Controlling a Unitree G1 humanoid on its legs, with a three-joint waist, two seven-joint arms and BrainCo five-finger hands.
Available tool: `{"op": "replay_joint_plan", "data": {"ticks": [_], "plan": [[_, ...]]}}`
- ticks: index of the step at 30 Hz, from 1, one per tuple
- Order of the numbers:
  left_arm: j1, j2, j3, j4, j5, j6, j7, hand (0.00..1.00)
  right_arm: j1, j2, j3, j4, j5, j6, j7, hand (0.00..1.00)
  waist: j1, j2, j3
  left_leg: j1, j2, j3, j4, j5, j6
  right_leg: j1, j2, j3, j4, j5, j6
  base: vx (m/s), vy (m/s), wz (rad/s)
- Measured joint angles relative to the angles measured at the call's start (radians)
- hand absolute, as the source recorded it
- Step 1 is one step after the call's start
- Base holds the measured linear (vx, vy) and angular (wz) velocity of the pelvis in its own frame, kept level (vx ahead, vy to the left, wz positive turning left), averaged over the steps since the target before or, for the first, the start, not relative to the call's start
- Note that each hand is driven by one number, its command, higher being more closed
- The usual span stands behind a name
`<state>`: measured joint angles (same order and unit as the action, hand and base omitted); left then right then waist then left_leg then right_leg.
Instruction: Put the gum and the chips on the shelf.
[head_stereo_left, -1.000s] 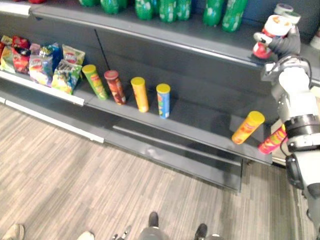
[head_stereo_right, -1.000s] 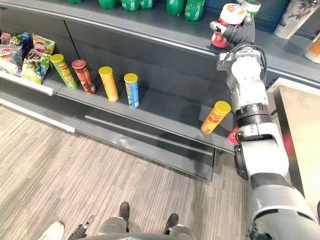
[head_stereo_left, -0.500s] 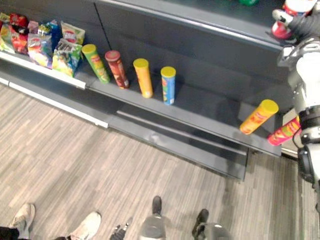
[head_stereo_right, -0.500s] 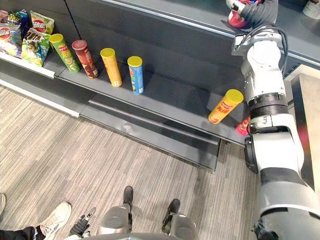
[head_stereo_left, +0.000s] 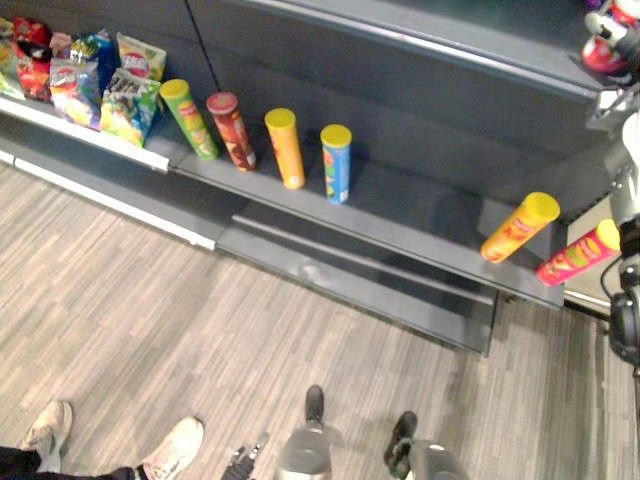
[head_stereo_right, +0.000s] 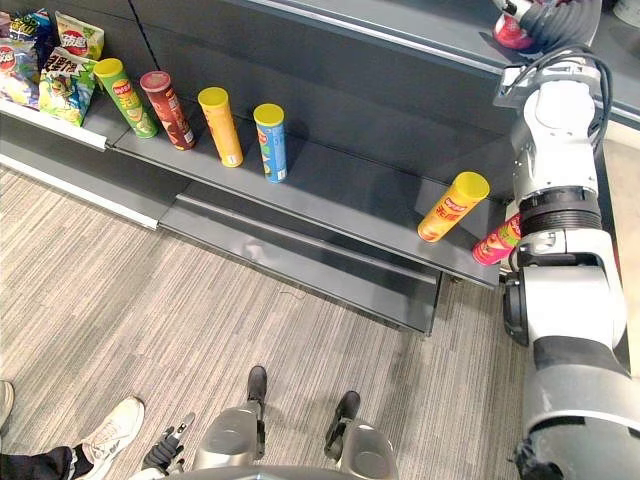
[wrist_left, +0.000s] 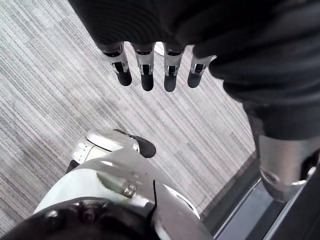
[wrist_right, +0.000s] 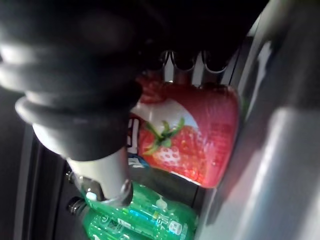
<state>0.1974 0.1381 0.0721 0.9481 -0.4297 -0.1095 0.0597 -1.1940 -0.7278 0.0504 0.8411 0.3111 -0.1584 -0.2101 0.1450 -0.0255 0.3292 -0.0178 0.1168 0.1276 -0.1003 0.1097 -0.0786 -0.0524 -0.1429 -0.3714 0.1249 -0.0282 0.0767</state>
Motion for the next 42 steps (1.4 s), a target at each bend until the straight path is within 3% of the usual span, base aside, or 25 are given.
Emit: {"op": "replay_joint_plan", "data": {"ticks": [2, 3, 28, 33, 42], "plan": [[0.000, 0.000, -0.005, 0.000, 0.000, -0.003, -0.003, 0.00, 0.000, -0.002, -0.004, 0.000, 0.000, -0.002, 0.000, 1.00, 0.000, 0.000, 0.000, 0.000, 0.000, 0.002, 0.000, 0.000, 0.000, -0.003, 0.000, 0.003, 0.000, 0.000, 0.000, 0.01, 0.000, -0.03], [0.000, 0.000, -0.008, 0.000, 0.000, -0.005, -0.004, 0.00, 0.000, -0.002, -0.004, -0.002, 0.000, -0.008, 0.002, 0.00, 0.001, 0.000, 0.000, -0.002, 0.000, 0.005, 0.001, 0.000, 0.000, -0.008, 0.000, 0.008, 0.001, 0.000, 0.000, 0.01, 0.001, -0.08], [0.000, -0.001, -0.008, -0.006, 0.003, -0.010, -0.001, 0.00, 0.012, -0.004, 0.038, -0.050, 0.014, -0.056, 0.018, 0.00, -0.001, 0.000, 0.001, 0.005, 0.010, 0.029, 0.004, -0.005, -0.007, -0.006, 0.014, 0.030, -0.017, 0.007, -0.005, 0.01, -0.003, -0.02], [0.000, -0.001, -0.008, -0.009, 0.011, -0.011, -0.001, 0.00, 0.020, -0.001, 0.043, -0.050, 0.021, -0.064, -0.006, 0.00, -0.001, -0.001, 0.000, 0.025, 0.015, 0.035, 0.004, -0.006, -0.008, 0.016, 0.024, 0.034, -0.034, 0.012, -0.009, 0.04, -0.017, -0.04], [0.000, -0.001, -0.008, -0.011, 0.015, -0.011, 0.006, 0.00, 0.021, -0.001, 0.038, -0.077, 0.011, -0.092, -0.115, 0.00, -0.007, 0.004, -0.022, 0.045, 0.024, 0.055, 0.004, -0.011, -0.015, 0.051, 0.044, 0.049, -0.091, 0.040, -0.011, 0.04, -0.008, -0.07]]}}
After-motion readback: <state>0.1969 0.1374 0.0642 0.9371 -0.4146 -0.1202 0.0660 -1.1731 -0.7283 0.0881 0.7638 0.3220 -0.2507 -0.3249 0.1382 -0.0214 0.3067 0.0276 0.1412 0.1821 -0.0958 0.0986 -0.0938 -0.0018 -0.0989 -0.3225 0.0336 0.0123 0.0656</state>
